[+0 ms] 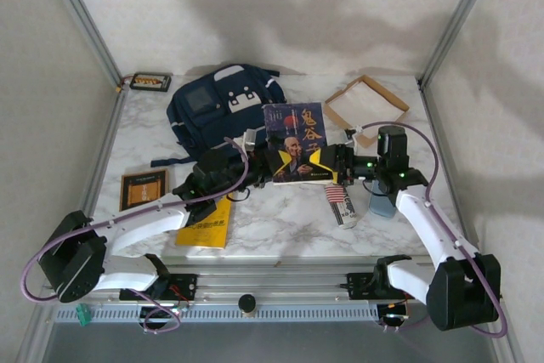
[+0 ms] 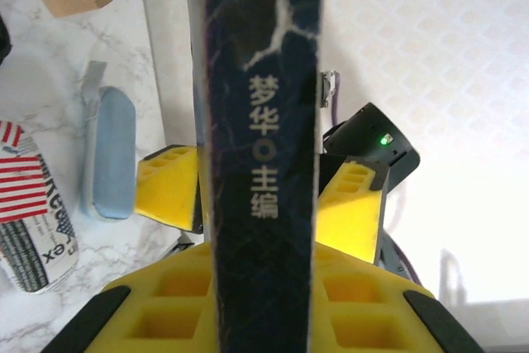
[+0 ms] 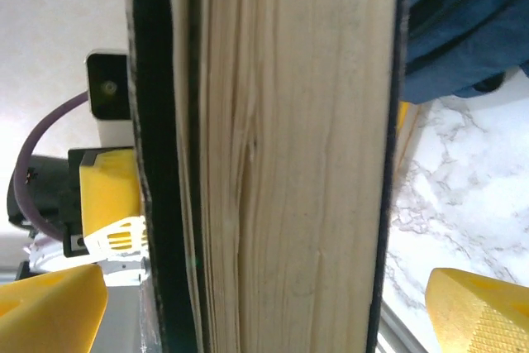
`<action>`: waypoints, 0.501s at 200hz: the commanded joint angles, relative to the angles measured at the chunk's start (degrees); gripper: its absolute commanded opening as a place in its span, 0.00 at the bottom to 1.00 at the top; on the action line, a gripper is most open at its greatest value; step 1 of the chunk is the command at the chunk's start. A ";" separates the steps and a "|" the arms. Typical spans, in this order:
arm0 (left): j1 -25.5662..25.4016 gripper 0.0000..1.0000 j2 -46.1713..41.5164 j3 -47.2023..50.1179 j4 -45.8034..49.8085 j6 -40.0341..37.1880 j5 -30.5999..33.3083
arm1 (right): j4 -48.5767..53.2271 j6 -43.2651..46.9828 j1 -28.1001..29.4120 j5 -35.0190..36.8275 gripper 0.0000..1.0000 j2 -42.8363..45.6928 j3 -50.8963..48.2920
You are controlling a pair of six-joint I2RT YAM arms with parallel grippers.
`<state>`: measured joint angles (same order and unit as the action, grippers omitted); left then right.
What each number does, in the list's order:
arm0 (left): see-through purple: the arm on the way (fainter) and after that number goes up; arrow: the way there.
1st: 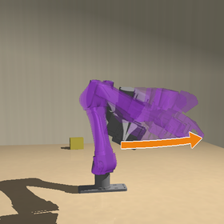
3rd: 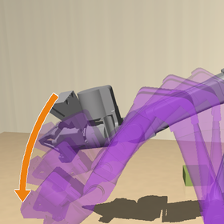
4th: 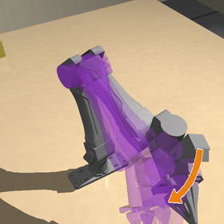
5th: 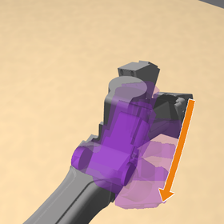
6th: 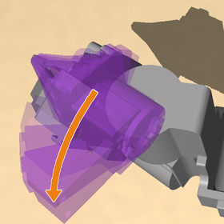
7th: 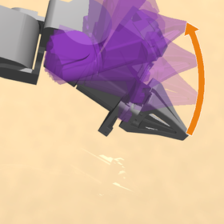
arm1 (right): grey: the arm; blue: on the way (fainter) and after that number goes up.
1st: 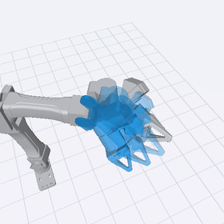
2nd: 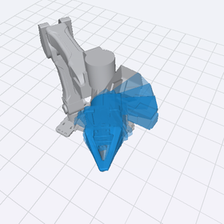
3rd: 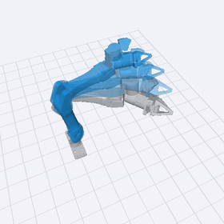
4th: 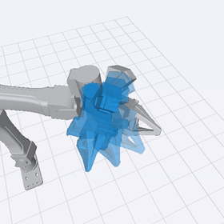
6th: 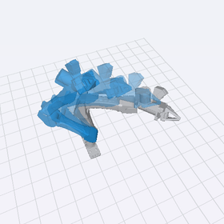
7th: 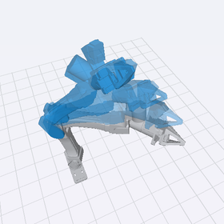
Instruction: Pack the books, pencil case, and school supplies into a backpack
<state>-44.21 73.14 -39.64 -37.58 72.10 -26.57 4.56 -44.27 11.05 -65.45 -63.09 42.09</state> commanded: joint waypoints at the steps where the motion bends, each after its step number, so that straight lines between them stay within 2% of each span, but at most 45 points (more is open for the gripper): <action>1: -0.31 0.00 0.05 -3.01 -7.06 -0.15 0.19 | -14.91 -11.68 0.40 -5.54 0.99 2.27 -2.48; 20: -0.18 0.00 0.50 -4.11 -1.62 -2.42 1.86 | -18.40 -14.90 0.29 -5.78 0.89 4.06 -2.19; 39: -0.06 0.00 1.15 -4.66 1.62 -3.61 2.16 | -17.58 -15.41 0.12 -5.69 0.74 4.59 -1.13; 58: 0.00 0.00 1.38 -5.56 4.78 -5.16 2.63 | -12.09 -10.94 0.12 -3.75 0.61 4.41 0.62; 84: 0.00 0.00 1.82 -6.57 8.76 -7.01 3.16 | -1.63 -1.90 -0.05 -0.10 0.32 2.27 3.76; 100: 0.00 0.00 2.19 -7.37 10.60 -8.07 3.24 | 0.51 1.07 -0.37 1.45 0.25 1.25 4.76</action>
<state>-44.16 74.74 -44.21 -29.63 67.96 -24.60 -0.34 -50.39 11.07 -65.80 -60.93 43.35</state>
